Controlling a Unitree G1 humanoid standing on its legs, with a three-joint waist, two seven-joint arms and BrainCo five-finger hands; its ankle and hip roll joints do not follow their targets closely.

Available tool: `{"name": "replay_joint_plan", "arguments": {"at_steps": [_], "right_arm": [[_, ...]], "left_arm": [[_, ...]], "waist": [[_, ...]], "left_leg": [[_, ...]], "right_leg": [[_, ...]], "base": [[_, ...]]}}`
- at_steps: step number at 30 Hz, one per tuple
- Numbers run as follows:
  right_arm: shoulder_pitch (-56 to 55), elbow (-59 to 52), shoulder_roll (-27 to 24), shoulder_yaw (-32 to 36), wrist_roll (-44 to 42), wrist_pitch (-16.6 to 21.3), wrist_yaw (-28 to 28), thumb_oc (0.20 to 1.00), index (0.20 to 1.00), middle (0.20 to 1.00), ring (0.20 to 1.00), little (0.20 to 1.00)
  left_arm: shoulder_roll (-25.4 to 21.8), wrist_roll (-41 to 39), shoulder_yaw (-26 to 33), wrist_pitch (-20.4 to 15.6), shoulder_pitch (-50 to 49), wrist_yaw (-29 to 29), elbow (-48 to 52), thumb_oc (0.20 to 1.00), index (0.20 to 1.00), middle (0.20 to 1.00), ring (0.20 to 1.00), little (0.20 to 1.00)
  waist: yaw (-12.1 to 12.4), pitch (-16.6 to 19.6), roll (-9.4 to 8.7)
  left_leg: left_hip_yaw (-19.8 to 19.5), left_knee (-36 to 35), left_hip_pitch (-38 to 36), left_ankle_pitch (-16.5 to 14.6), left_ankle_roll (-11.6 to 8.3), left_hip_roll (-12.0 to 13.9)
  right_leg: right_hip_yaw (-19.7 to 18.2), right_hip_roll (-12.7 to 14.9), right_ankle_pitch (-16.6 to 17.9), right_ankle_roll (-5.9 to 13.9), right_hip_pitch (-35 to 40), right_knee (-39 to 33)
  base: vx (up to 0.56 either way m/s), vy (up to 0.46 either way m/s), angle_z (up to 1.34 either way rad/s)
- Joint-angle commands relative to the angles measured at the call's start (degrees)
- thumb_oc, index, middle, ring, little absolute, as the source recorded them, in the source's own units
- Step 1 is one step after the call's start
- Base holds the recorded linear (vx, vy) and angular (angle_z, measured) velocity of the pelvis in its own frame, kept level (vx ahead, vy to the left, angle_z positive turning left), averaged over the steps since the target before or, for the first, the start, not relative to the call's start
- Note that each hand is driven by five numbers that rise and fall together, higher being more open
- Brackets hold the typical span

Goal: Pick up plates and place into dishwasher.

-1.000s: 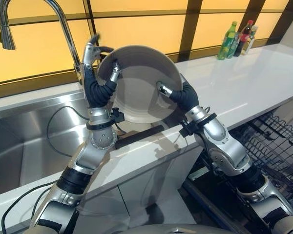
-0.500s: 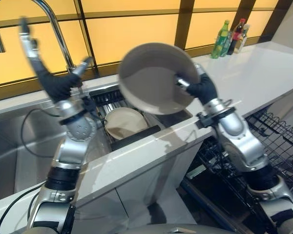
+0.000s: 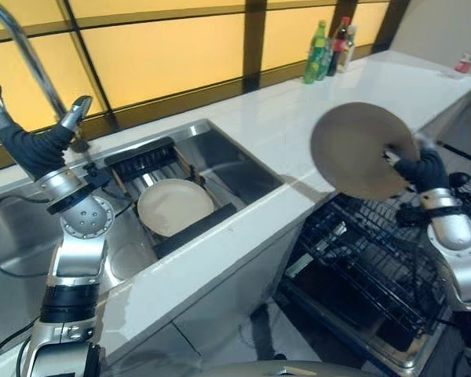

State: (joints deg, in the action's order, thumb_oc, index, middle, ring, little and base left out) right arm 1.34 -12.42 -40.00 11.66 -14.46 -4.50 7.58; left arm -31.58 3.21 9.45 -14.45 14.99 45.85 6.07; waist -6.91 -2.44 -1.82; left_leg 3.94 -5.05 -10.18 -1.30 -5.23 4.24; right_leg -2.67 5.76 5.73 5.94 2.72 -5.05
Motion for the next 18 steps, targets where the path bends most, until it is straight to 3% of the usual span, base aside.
{"name": "replay_joint_plan", "arguments": {"at_steps": [1, 5, 9, 18], "right_arm": [[-1.3, -0.7, -2.7, 6.2, 0.9, 5.3, 2.5, 0.2, 0.2, 0.2, 0.2, 0.2], [-5.4, 1.9, -0.9, 9.3, 2.3, 6.0, 3.1, 0.2, 0.2, 0.2, 0.2, 0.2], [-6.2, 4.7, -0.9, 10.0, 4.8, 6.3, 4.9, 0.2, 0.2, 0.2, 0.2, 0.2], [-5.2, 11.1, -2.1, 7.0, 8.2, 5.4, 3.9, 0.2, 0.2, 0.2, 0.2, 0.2]], "left_arm": [[-4.7, 1.8, 2.0, -2.2, -0.1, -1.1, -4.7, 1.0, 1.0, 1.0, 1.0, 1.0], [-6.7, 5.2, 5.3, -2.9, -1.8, -0.5, -6.7, 1.0, 1.0, 1.0, 1.0, 1.0], [-9.4, 6.2, 8.0, -3.3, -2.4, 2.6, -9.5, 1.0, 1.0, 1.0, 1.0, 1.0], [-9.1, 4.2, 9.6, -2.4, -3.9, 1.8, -10.0, 1.0, 1.0, 1.0, 1.0, 1.0]], "waist": [[-2.4, 1.5, 0.33], [-4.3, 0.8, 0.38], [-5.2, -1.3, 1.53], [-5.4, -5.3, 3.2]], "left_leg": [[-0.1, 3.9, 4.5, -3.4, 4.48, -3.1], [2.3, 3.5, 4.0, -3.8, 4.93, -3.7], [4.3, 4.7, 4.5, -4.9, 5.26, -3.7], [5.4, 7.5, 7.7, -4.9, 4.64, -3.1]], "right_leg": [[-0.7, -0.6, -8.2, 1.26, -2.3, 11.5], [-1.8, 1.1, -6.1, 2.98, -4.1, 11.6], [-1.4, 2.6, -6.8, 3.95, -5.9, 12.9], [-2.1, 2.4, -7.5, 3.62, -8.6, 13.3]], "base": [[0.01, -0.013, -0.22], [0.01, -0.04, -0.24], [-0.03, -0.021, -0.34], [-0.08, -0.087, -0.2]]}}
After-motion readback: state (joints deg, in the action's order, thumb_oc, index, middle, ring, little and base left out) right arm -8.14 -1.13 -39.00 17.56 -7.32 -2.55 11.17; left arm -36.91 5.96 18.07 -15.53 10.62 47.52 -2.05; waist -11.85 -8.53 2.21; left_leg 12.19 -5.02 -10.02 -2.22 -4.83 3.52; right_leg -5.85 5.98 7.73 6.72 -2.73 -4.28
